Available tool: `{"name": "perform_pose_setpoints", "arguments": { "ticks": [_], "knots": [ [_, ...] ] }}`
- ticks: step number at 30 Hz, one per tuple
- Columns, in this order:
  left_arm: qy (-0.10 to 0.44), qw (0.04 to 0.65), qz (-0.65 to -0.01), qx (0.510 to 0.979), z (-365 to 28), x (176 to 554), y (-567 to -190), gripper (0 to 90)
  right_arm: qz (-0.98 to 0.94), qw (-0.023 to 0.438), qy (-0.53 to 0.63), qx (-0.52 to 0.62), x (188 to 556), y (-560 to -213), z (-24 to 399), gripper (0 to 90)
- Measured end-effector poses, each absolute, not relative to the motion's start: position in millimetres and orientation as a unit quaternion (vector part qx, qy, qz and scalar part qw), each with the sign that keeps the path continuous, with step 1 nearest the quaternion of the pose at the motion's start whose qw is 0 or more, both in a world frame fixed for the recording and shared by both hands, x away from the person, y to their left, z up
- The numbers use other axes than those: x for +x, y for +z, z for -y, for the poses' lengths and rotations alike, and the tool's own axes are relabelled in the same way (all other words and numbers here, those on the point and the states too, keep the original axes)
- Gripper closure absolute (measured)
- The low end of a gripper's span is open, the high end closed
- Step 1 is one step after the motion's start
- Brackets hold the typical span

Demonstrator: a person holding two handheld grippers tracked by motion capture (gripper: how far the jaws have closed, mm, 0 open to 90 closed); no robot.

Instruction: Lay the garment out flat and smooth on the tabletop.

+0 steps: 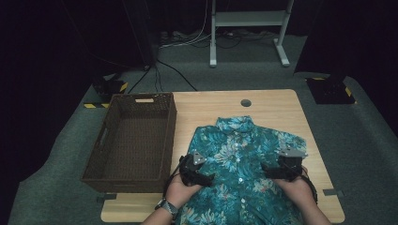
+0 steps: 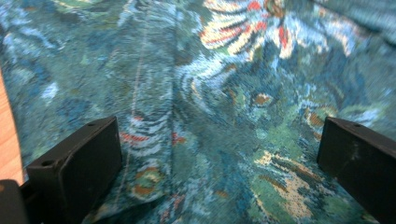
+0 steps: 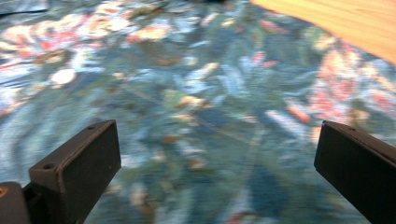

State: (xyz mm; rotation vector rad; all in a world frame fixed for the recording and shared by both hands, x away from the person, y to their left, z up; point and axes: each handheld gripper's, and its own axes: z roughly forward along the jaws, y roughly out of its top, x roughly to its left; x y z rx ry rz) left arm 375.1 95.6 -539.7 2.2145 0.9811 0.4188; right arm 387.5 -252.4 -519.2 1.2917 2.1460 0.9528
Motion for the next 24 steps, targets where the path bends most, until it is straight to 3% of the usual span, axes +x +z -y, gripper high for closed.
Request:
{"name": "perform_pose_setpoints", "arguments": {
  "ticks": [24],
  "knots": [
    [0.161,0.343,-0.381,0.843,-94.8,372.5,-541.6,0.0,-0.732,0.251,0.330,0.541,426.1,-518.4,336.6,4.0]
  ]
}}
